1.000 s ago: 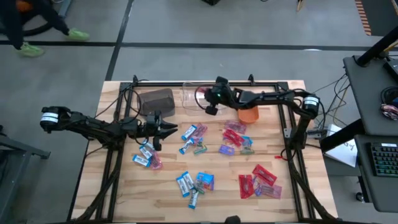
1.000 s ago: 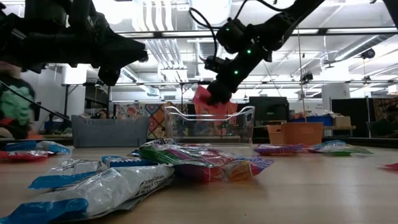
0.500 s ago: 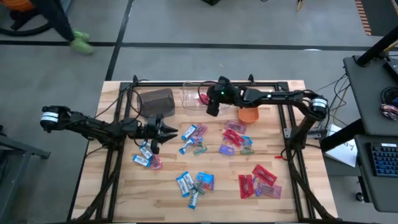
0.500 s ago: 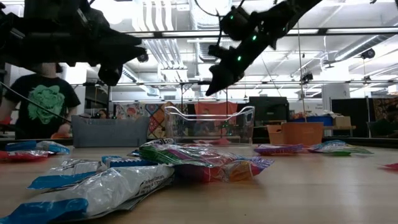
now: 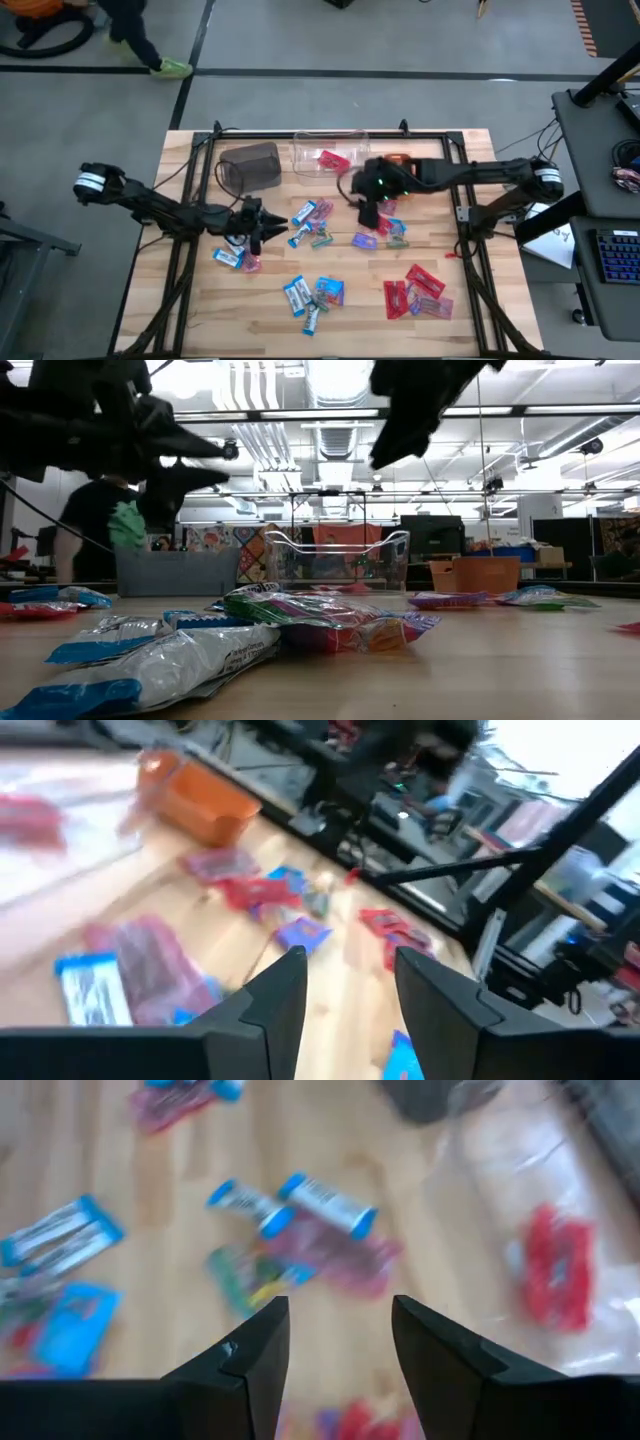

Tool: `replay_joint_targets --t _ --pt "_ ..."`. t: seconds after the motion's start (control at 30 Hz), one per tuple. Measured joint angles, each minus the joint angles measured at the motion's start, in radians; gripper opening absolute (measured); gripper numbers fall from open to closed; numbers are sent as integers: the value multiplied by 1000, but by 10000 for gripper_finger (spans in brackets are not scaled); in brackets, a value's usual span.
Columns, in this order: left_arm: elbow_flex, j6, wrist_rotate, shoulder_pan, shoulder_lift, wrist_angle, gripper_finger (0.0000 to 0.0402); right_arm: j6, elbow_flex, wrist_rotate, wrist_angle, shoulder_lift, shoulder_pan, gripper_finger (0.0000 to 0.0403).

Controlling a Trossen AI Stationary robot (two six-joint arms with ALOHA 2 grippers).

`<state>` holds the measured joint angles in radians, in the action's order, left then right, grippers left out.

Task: Sort candy
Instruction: Put the white chocolate into the black bin

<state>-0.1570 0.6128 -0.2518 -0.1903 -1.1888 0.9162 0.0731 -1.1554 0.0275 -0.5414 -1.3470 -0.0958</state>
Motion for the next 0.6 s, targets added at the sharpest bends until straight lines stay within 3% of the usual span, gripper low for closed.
replay_joint_targets --t 0.17,0.4,0.6 --pt "-47 39 -66 -72 -96 -57 126 108 30 -1 -47 53 109 167" --pt "-263 10 -107 -96 -250 -455 125 190 91 -25 -49 95 199 166" --pt "-378 -42 -111 -97 -345 -610 151 220 121 -54 -46 93 228 166"
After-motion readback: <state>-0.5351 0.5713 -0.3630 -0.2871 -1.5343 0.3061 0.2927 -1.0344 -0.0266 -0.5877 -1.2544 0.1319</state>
